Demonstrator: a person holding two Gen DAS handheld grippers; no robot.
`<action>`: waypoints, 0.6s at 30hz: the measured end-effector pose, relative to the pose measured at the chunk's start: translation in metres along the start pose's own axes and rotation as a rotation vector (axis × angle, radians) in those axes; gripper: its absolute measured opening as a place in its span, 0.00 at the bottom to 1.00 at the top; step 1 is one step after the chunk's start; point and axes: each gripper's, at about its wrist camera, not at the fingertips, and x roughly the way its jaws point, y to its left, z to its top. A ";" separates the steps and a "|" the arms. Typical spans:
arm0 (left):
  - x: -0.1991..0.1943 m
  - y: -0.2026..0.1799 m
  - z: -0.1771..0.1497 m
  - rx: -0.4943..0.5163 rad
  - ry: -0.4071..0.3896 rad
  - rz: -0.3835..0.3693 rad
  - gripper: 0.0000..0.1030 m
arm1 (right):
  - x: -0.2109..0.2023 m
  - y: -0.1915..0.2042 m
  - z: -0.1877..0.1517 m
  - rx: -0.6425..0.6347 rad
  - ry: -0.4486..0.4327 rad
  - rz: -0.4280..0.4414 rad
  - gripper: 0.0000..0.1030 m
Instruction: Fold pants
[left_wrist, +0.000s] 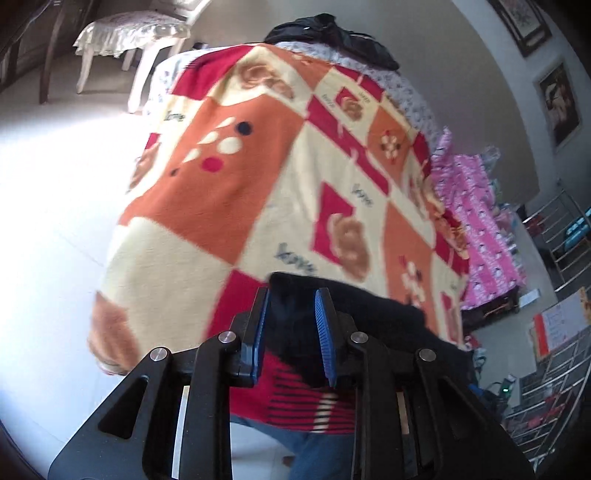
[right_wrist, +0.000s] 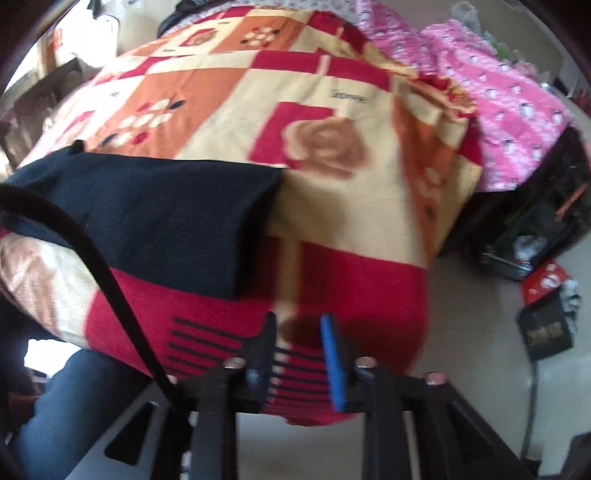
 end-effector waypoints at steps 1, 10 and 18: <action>0.002 -0.013 0.001 0.015 0.003 -0.013 0.25 | -0.005 -0.003 0.003 0.007 -0.011 -0.051 0.28; 0.125 -0.098 -0.042 0.082 0.327 -0.028 0.30 | -0.047 0.059 0.065 -0.007 -0.251 0.089 0.44; 0.144 -0.045 -0.019 0.086 0.273 0.186 0.02 | 0.005 0.121 0.050 0.041 -0.156 0.230 0.44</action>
